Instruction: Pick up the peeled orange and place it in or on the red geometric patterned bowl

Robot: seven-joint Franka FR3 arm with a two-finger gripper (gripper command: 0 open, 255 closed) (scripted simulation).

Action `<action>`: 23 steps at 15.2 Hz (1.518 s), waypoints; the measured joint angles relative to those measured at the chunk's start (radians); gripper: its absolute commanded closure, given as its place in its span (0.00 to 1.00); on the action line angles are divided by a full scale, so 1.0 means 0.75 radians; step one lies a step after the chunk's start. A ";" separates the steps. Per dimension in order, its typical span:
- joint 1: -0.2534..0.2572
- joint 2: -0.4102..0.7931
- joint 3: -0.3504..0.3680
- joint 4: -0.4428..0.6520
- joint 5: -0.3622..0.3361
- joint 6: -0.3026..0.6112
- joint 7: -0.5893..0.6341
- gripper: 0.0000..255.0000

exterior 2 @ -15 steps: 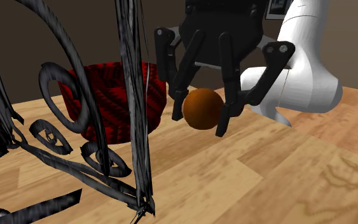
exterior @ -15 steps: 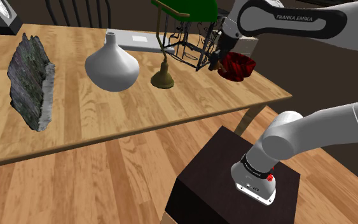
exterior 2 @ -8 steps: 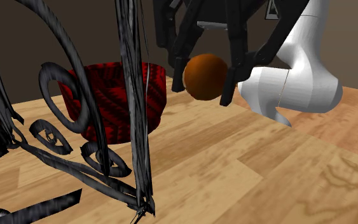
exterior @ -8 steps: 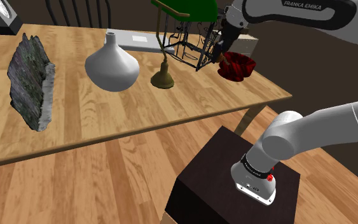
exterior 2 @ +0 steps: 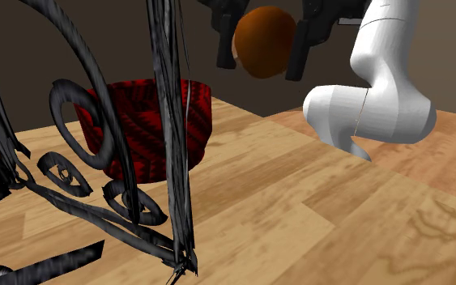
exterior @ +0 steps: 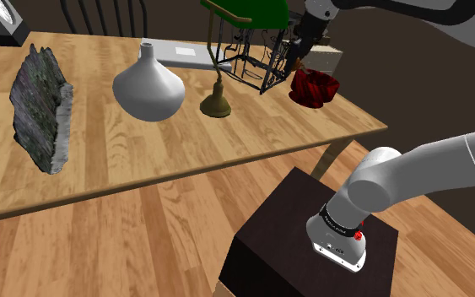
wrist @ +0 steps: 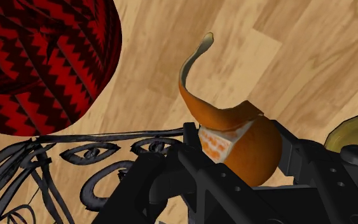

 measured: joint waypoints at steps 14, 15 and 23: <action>-0.057 0.089 -0.223 0.188 -0.053 -0.072 -0.272 1.00; -0.061 0.111 -0.254 0.210 -0.056 -0.067 -0.307 1.00; -0.089 0.182 -0.406 0.230 -0.070 0.001 -0.477 1.00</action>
